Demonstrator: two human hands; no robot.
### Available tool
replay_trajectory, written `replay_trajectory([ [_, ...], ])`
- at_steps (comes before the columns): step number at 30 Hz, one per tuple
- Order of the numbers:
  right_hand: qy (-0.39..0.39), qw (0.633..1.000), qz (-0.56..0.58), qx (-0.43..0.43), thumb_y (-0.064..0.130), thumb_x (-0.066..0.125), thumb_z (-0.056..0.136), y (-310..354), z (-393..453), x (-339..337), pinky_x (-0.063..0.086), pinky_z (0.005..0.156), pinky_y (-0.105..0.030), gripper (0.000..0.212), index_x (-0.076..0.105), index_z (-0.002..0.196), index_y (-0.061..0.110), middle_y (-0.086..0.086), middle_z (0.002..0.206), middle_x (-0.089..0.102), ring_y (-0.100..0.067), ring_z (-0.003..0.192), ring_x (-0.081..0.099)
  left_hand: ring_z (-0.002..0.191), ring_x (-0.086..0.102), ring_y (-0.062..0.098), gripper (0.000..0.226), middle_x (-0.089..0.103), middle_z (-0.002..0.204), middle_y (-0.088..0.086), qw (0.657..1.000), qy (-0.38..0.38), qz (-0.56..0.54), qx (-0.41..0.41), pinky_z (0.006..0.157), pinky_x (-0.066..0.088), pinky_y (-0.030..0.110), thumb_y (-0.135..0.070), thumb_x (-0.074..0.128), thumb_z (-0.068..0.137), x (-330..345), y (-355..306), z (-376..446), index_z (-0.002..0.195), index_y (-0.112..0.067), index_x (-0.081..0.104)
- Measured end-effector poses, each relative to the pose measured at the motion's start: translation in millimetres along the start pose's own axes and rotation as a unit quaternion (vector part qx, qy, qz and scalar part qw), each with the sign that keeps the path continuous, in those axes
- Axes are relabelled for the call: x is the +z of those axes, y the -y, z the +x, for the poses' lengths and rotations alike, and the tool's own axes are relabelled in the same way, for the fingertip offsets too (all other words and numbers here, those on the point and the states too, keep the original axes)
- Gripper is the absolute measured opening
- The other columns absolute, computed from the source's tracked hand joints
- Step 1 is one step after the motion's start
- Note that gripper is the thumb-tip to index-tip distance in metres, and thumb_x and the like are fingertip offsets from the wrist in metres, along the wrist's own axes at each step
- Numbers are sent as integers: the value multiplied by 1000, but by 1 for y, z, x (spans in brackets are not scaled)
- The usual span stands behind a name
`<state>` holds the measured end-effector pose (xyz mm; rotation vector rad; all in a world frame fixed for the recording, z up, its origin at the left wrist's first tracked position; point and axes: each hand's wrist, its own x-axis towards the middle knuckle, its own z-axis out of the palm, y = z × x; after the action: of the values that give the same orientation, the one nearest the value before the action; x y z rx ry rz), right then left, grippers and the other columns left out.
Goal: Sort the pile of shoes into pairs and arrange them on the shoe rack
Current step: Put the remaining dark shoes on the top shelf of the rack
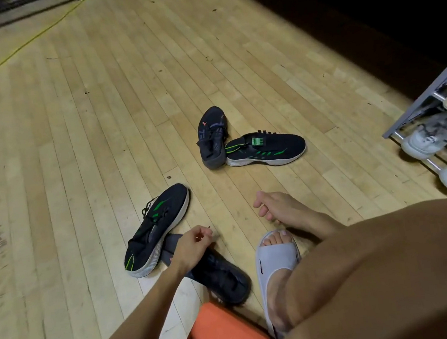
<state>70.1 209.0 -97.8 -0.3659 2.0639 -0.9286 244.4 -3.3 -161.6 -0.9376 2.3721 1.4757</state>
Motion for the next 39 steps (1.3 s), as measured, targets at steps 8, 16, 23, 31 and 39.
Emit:
replay_trajectory([
  [8, -9, 1000, -9, 10, 75, 31, 79, -6, -4, 0, 46, 72, -28, 58, 69, 93, 33, 9, 88, 73, -11, 83, 66, 98, 63, 21, 7, 67, 92, -7, 991, -122, 22, -59, 83, 44, 31, -19, 60, 87, -1, 9, -16, 91, -24, 64],
  [16, 17, 999, -39, -7, 70, 31, 86, -1, -6, 9, 48, 75, -28, 52, 67, 94, 32, 7, 93, 69, -16, 88, 65, 137, 24, 42, 70, 29, 148, 25, 949, -233, 9, -214, 112, 23, 48, -20, 69, 83, 20, 9, -24, 141, -1, 35],
  [23, 31, 999, -34, 4, 67, 32, 90, -4, -3, 12, 46, 75, -28, 48, 66, 95, 34, 7, 94, 69, -14, 87, 64, 131, 38, 40, 81, 32, 145, 25, 796, -309, -246, -458, 105, 36, 46, -25, 72, 82, 29, -1, -14, 142, 1, 24],
  [31, 38, 999, -27, 8, 65, 29, 93, -4, -1, 16, 44, 73, -26, 48, 65, 98, 34, 6, 97, 69, -11, 89, 62, 83, 66, 35, 43, 68, 100, 22, 812, -247, -348, -399, 69, 56, 44, -20, 77, 80, 31, 24, -11, 109, 7, 62],
  [39, 25, 999, -19, 9, 64, 30, 95, 1, -4, 15, 43, 72, -26, 48, 66, 96, 33, 7, 95, 70, -12, 86, 63, 77, 61, 27, 38, 61, 119, 20, 804, -151, -471, -330, 48, 56, 29, -14, 46, 97, 20, 12, -9, 131, 1, 53],
])
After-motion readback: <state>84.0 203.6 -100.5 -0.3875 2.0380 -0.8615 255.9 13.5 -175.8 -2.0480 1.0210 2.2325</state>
